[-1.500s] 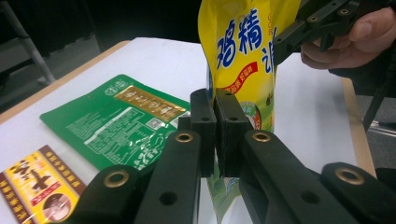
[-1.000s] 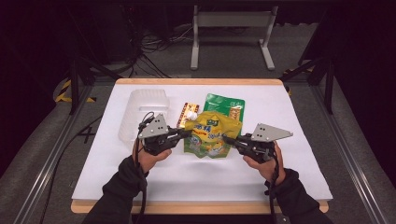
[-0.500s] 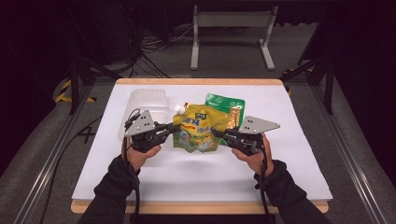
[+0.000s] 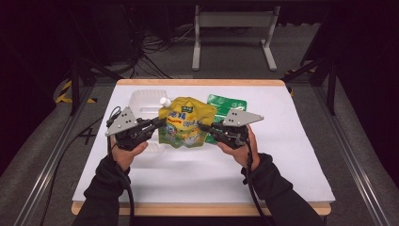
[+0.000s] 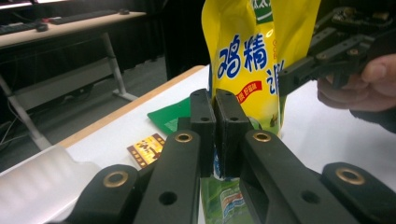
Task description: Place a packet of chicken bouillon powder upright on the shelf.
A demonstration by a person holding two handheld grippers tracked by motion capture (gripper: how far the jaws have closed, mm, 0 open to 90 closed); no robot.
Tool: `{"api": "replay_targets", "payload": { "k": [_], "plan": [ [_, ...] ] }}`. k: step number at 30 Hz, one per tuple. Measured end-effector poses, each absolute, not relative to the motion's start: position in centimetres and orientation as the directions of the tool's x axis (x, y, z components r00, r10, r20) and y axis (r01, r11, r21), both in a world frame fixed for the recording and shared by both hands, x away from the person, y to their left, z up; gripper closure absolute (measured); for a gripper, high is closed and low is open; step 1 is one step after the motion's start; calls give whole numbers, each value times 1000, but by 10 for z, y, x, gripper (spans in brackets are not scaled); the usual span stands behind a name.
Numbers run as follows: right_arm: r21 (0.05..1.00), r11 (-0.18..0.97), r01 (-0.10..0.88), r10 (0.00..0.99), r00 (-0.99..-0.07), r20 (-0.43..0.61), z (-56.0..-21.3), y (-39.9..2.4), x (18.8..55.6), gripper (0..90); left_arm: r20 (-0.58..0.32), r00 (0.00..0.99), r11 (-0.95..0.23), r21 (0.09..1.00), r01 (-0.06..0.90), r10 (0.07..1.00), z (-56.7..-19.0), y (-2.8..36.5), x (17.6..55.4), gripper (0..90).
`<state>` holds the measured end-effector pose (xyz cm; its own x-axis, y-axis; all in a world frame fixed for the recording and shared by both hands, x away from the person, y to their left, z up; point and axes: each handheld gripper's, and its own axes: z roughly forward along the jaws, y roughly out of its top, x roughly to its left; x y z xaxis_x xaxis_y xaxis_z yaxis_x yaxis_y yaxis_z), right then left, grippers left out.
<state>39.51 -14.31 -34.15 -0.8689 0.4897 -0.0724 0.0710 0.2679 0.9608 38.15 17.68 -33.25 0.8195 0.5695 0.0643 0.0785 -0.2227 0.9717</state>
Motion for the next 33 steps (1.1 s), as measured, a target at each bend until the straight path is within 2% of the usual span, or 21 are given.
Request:
{"api": "replay_targets", "payload": {
  "k": [22,33],
  "plan": [
    [960,276,54,459,-885,-82,-339,-78,418,883,62,702,-153,986,67,709,-329,228,380,866],
    [950,309,52,455,-885,-100,-340,-43,428,884,38,648,-128,988,91,760,-337,251,387,860]
  ]
}}
